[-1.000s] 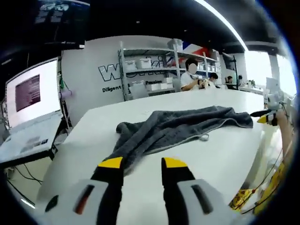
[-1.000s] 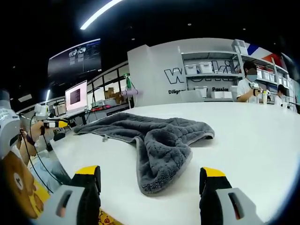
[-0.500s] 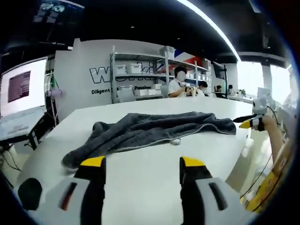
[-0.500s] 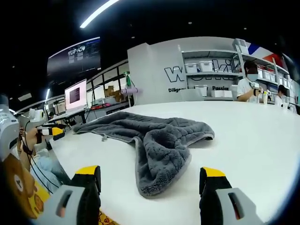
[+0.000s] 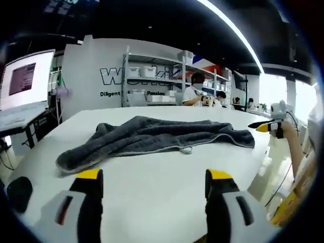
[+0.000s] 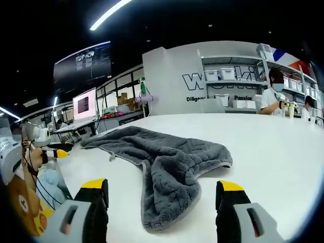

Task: Fold the towel on the table until its edges align and the towel forms a compact rectangular stack.

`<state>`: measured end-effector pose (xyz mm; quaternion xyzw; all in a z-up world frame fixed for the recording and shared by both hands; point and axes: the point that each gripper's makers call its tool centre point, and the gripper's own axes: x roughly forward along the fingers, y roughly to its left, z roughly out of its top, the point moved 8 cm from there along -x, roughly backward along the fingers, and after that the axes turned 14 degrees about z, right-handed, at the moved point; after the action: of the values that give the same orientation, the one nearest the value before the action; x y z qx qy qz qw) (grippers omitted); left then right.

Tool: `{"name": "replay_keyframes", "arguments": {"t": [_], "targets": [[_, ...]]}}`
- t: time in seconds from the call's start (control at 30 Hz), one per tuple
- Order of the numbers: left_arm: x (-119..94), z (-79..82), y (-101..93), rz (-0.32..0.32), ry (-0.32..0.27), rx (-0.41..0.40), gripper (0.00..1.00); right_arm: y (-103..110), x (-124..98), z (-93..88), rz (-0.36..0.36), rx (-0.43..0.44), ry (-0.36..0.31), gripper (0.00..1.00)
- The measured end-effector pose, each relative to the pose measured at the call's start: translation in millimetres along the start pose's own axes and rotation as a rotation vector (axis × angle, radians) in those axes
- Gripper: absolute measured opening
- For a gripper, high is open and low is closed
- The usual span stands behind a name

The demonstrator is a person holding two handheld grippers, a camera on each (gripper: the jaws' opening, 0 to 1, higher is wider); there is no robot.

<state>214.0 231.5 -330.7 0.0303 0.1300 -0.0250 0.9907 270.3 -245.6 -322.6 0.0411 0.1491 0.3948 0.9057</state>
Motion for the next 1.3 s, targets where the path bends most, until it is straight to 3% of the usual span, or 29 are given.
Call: {"name": "replay_keyframes", "arguments": {"t": [0.23,0.5,0.63,0.83,0.87,1.0,1.3], "targets": [[2.8,-2.0,1.9,0.003,0.011,-0.015,0.99,-10.0,7.3,7.8,0.027,0.011,0.011,0.91],[7.8,-4.4,3.4,0.025,0.023,-0.026,0.99,-26.0,12.0,13.8,0.068,0.068,-0.01,0.91],[8.4,-4.7,1.9,0.02,0.021,-0.038,0.99,-44.9,14.7,17.5,0.122,0.167,-0.041,0.89],[8.0,-3.9,0.4,0.014,0.018,-0.031,0.99,-94.2,20.5,20.9,0.107,0.253,-0.055,0.87],[7.7,-3.7,0.4,0.014,0.017,-0.031,0.99,-100.3,22.3,21.0,0.112,0.298,-0.071,0.87],[6.3,-3.1,0.3,0.013,0.016,-0.028,0.99,-115.5,33.0,20.1,0.152,0.381,-0.091,0.8],[4.3,-3.6,0.9,0.019,0.017,-0.029,0.99,-143.5,55.6,11.4,0.118,0.518,-0.111,0.62]]}}
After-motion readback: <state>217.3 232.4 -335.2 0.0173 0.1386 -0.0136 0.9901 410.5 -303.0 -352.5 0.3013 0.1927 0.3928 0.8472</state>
